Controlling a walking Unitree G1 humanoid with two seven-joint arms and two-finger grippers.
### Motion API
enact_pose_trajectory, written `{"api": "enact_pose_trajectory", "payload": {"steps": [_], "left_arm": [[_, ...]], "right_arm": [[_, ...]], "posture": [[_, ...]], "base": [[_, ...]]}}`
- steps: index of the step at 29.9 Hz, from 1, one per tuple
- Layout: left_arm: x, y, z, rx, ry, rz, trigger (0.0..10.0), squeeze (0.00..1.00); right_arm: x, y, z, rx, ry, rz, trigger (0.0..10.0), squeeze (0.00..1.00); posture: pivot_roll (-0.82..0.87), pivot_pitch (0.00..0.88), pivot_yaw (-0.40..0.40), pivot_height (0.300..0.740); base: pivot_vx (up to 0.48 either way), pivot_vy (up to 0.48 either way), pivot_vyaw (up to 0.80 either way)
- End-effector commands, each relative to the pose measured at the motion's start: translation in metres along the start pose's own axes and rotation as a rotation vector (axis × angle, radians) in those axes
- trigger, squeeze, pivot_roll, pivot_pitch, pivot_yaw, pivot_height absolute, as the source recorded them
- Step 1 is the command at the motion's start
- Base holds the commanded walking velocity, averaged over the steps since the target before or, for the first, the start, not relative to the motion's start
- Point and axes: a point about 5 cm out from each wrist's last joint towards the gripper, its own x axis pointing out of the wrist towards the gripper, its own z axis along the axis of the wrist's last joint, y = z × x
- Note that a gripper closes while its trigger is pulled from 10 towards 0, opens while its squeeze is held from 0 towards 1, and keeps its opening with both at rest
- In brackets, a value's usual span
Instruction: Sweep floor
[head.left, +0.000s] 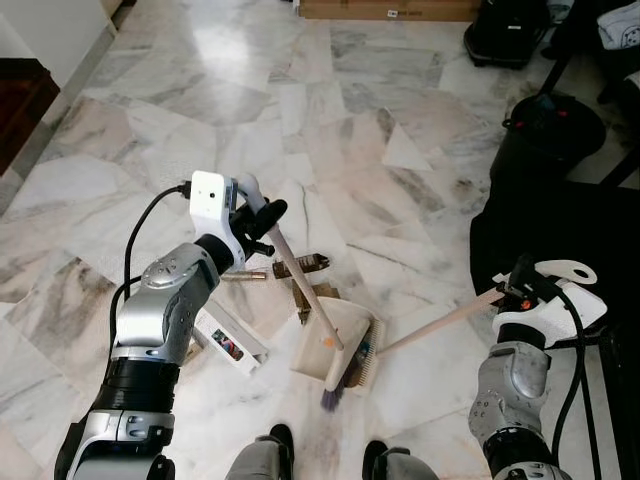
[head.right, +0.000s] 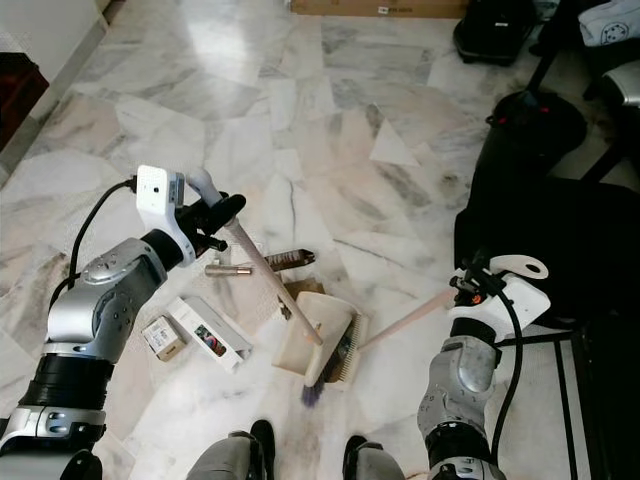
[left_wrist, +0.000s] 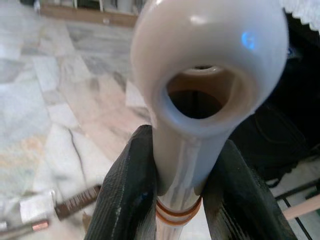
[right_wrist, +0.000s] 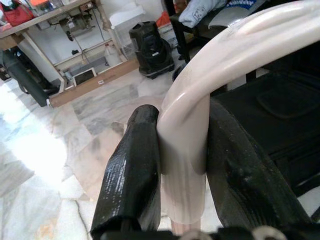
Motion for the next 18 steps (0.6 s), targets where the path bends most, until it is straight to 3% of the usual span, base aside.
{"api": "enact_pose_trajectory", "payload": {"steps": [1,10,12,18], "left_arm": [[0.0,0.004,0.016,0.036,-0.078,0.014,10.0,0.0],[-0.001,0.015,0.039,0.102,-0.257,0.168,10.0,0.0],[-0.002,0.015,0.043,0.163,-0.297,0.217,10.0,0.0],[-0.003,0.015,0.04,0.242,-0.318,0.267,10.0,0.0]], "right_arm": [[0.004,0.0,0.008,0.017,-0.038,-0.008,10.0,0.0],[0.013,-0.004,0.018,0.003,-0.074,-0.015,10.0,0.0],[0.015,-0.004,0.022,-0.003,-0.089,-0.004,10.0,0.0],[0.019,-0.006,0.033,-0.013,-0.125,-0.002,10.0,0.0]], "posture": [[0.19,0.151,0.051,0.74],[0.18,0.123,0.037,0.74],[0.18,0.12,0.031,0.74],[0.16,0.115,0.019,0.74]], "base": [[0.0,0.0,0.0],[0.0,0.0,0.0],[0.0,0.0,0.0],[0.0,0.0,0.0]]}}
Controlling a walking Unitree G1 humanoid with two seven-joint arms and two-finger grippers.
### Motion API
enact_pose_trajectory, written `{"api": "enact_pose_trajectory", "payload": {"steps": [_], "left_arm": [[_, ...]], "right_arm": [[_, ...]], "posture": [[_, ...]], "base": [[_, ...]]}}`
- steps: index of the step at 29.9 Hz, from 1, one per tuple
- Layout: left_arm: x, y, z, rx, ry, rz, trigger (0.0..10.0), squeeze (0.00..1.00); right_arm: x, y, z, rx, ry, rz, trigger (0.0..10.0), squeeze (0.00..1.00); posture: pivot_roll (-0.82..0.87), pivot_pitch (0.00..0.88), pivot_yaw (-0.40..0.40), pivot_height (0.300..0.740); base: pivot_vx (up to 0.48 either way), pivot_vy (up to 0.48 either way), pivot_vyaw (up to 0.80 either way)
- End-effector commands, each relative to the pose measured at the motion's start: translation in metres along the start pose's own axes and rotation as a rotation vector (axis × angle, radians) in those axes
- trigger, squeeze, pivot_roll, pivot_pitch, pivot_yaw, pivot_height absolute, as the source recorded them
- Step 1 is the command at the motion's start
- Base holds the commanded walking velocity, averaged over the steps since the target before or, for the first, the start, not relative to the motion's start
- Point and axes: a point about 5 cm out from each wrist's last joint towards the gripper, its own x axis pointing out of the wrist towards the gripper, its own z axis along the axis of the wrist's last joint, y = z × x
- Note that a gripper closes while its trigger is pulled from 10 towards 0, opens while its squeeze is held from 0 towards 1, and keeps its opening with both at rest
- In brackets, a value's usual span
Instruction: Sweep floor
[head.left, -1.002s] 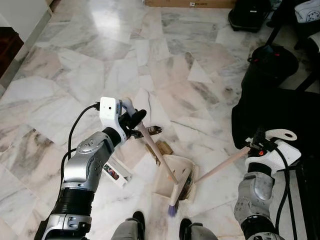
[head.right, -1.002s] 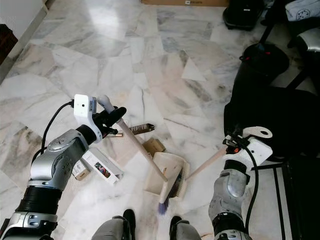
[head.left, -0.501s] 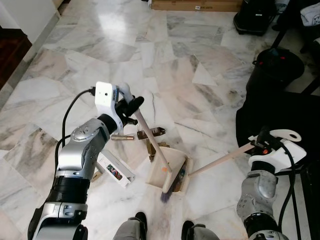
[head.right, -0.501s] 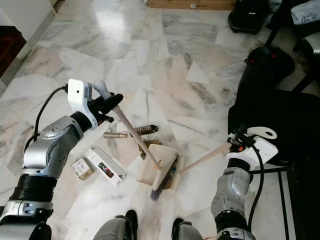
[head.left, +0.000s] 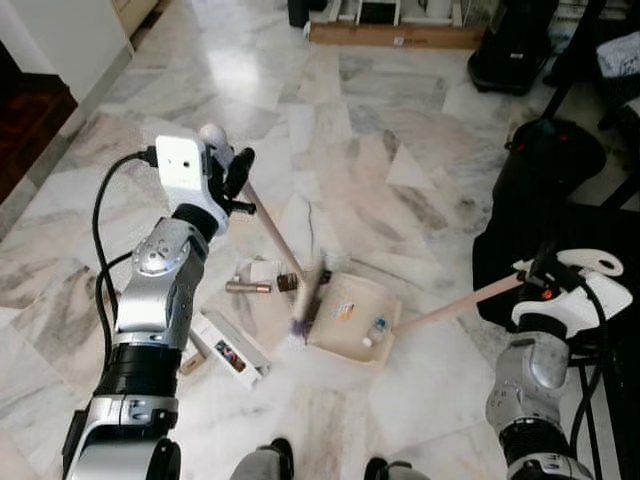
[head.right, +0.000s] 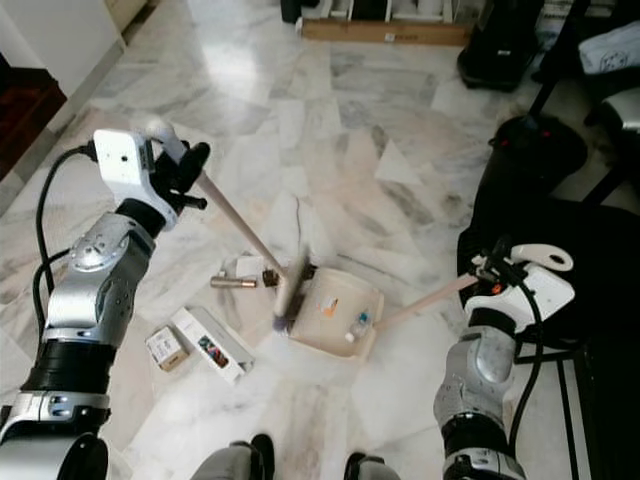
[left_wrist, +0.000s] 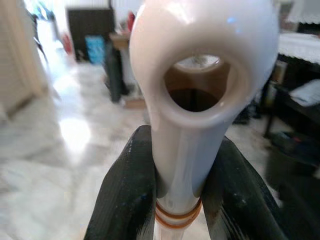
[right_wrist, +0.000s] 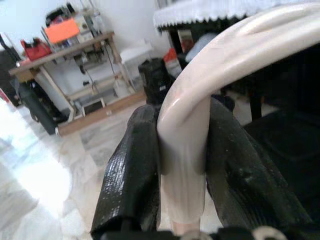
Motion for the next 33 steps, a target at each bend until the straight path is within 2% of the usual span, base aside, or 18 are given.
{"api": "enact_pose_trajectory", "payload": {"steps": [1,7,16,20,26,33], "left_arm": [[0.0,0.001,0.003,0.03,-0.036,0.015,10.0,0.0],[-0.005,-0.004,-0.009,0.119,-0.034,0.058,10.0,0.0],[-0.019,-0.019,-0.034,0.1,-0.001,0.061,10.0,0.0],[-0.018,-0.024,-0.036,0.093,-0.007,0.056,10.0,0.0],[-0.014,-0.034,-0.041,0.072,-0.007,0.03,10.0,0.0],[-0.011,-0.034,-0.044,0.07,-0.001,0.007,10.0,0.0]], "right_arm": [[0.006,0.001,0.013,0.012,-0.062,0.003,10.0,0.0],[0.008,0.004,0.02,0.01,-0.085,0.017,10.0,0.0],[0.004,0.016,0.029,0.015,-0.104,0.063,10.0,0.0],[0.004,0.018,0.028,0.0,-0.093,0.081,10.0,0.0],[0.011,0.015,0.039,-0.055,-0.102,0.124,10.0,0.0],[0.013,0.016,0.044,-0.069,-0.114,0.125,10.0,0.0]], "posture": [[0.16,0.114,0.017,0.74],[0.15,0.119,0.004,0.74],[0.11,0.11,-0.007,0.74],[0.1,0.096,-0.016,0.74],[0.09,0.046,-0.032,0.74],[0.1,0.014,-0.02,0.74]], "base": [[0.0,0.0,0.0],[0.0,0.0,0.0],[0.0,0.0,0.0],[0.0,0.0,0.0],[0.0,0.0,0.0],[0.0,0.0,0.0]]}}
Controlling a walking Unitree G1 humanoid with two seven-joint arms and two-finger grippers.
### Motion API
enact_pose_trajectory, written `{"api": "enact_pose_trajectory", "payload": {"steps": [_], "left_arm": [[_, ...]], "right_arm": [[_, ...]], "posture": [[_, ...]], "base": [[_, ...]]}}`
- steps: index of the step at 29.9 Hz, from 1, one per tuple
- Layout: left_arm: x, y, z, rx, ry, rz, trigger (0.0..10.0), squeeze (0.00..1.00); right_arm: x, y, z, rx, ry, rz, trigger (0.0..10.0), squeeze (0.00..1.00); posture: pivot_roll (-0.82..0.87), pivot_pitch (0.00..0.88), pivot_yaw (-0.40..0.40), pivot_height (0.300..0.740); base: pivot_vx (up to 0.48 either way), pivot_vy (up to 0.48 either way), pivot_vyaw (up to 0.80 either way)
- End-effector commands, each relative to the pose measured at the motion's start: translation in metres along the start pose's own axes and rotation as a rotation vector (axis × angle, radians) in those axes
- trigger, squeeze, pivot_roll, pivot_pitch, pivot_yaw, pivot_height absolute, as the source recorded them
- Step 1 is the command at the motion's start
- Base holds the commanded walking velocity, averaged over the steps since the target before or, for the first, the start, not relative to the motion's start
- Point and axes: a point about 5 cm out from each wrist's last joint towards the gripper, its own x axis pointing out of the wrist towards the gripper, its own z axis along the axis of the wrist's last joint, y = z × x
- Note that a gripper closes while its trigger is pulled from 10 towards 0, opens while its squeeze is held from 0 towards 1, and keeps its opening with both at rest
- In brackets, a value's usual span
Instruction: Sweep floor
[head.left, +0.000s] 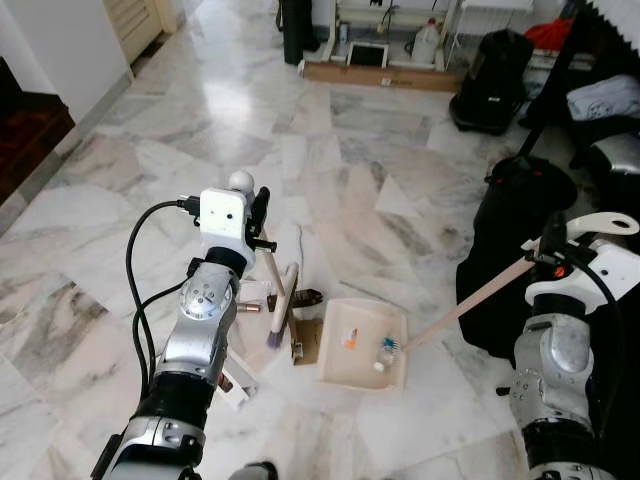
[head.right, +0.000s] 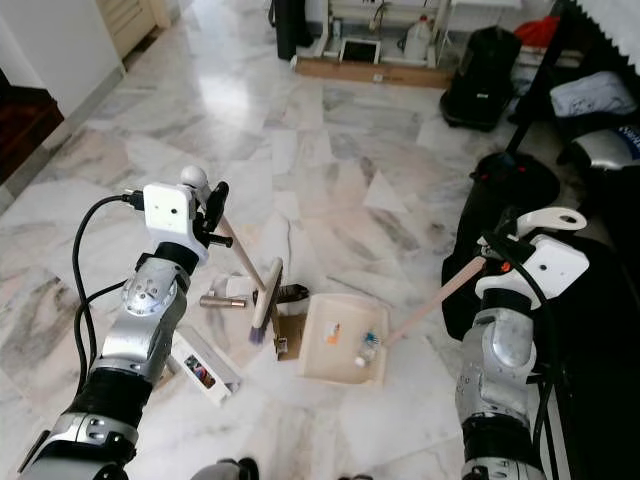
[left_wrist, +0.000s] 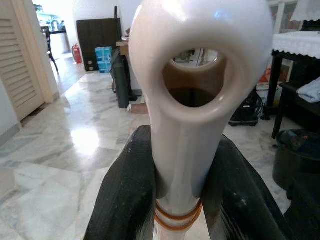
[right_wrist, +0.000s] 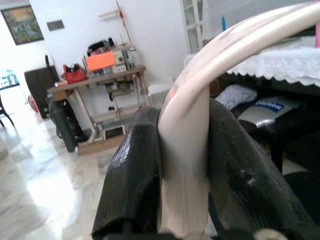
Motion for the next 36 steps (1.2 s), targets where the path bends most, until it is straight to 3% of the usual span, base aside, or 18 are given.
{"api": "enact_pose_trajectory", "payload": {"steps": [1,14,25,36], "left_arm": [[0.007,0.0,0.013,0.018,-0.069,-0.021,10.0,0.0],[0.011,-0.002,0.009,0.014,-0.07,-0.031,10.0,0.0],[0.009,0.005,0.011,0.045,-0.086,-0.005,10.0,0.0],[0.009,0.005,0.012,0.055,-0.094,0.014,10.0,0.0]], "right_arm": [[0.004,0.004,0.014,0.011,-0.07,0.006,10.0,0.0],[-0.009,0.003,0.015,0.02,-0.073,-0.041,10.0,0.0],[-0.009,0.006,0.018,0.003,-0.072,-0.031,10.0,0.0],[-0.004,0.009,0.022,-0.012,-0.082,-0.011,10.0,0.0]], "posture": [[0.1,0.014,-0.02,0.74],[0.08,0.0,0.009,0.74],[0.09,0.008,-0.002,0.74],[0.1,0.017,-0.021,0.74]], "base": [[0.0,0.0,0.0],[0.0,0.0,0.0],[0.0,0.0,0.0],[0.0,0.0,0.74]]}}
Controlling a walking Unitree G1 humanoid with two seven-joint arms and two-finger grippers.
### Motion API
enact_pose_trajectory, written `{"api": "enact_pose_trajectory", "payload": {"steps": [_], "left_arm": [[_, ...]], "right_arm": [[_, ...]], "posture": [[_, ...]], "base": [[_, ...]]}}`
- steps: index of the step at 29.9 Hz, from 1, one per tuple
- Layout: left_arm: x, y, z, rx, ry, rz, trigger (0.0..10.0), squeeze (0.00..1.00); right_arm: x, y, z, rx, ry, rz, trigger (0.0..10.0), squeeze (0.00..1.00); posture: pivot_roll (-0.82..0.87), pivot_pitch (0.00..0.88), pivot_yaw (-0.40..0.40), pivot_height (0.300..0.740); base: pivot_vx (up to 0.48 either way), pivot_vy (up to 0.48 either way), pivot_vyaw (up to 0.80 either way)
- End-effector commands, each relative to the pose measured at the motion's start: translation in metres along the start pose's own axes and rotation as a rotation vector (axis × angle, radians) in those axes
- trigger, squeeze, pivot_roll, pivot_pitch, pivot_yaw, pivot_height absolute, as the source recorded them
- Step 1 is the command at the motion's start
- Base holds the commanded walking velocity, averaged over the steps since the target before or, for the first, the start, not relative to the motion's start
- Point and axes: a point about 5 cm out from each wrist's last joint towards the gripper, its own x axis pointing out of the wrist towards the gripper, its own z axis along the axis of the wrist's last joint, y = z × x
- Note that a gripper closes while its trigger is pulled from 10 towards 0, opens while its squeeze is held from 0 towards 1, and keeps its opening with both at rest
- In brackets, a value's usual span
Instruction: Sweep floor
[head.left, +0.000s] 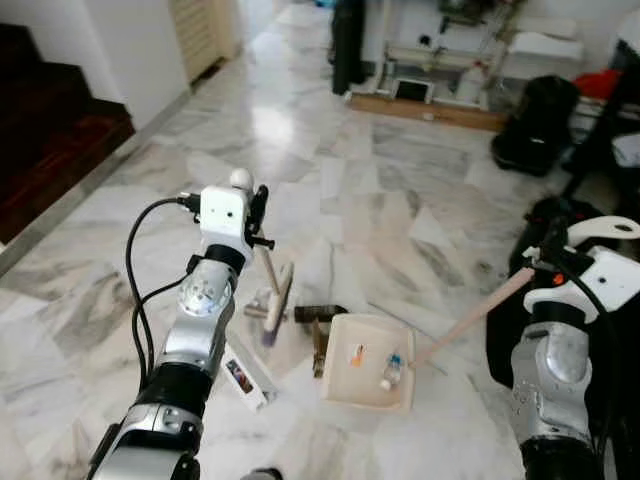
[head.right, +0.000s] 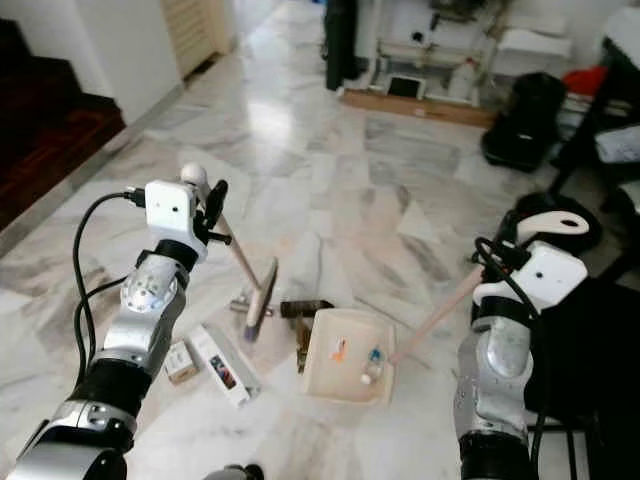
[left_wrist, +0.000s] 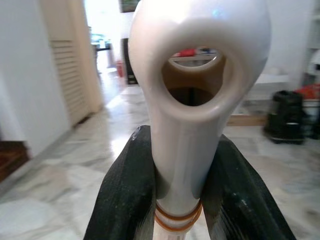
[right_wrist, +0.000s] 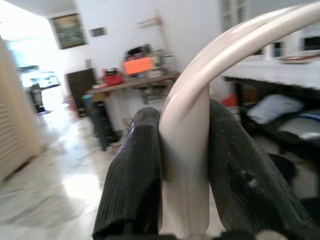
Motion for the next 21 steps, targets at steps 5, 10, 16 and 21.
{"api": "enact_pose_trajectory", "payload": {"steps": [5,10,16,21], "left_arm": [[0.0051,-0.0013,0.0158,0.03,-0.085,0.001,10.0,0.0],[0.0041,-0.0018,0.0161,0.031,-0.085,0.005,10.0,0.0],[0.0041,-0.0011,0.0177,0.043,-0.087,0.004,10.0,0.0],[0.0041,-0.0002,0.0182,0.049,-0.086,0.004,10.0,0.0]], "right_arm": [[0.0094,0.0035,0.0219,0.028,-0.095,0.005,10.0,0.0],[0.0095,0.0054,0.022,0.032,-0.094,0.01,10.0,0.0],[0.0093,0.0069,0.0227,0.041,-0.094,0.011,10.0,0.0],[0.0092,0.0074,0.0222,0.042,-0.091,0.012,10.0,0.0]], "posture": [[0.1,0.023,-0.026,0.74],[0.11,0.037,-0.023,0.74],[0.11,0.051,-0.02,0.74],[0.11,0.061,-0.017,0.74]], "base": [[0.0,0.0,0.8],[0.0,0.0,0.8],[0.0,0.0,0.8],[0.0,0.0,0.8]]}}
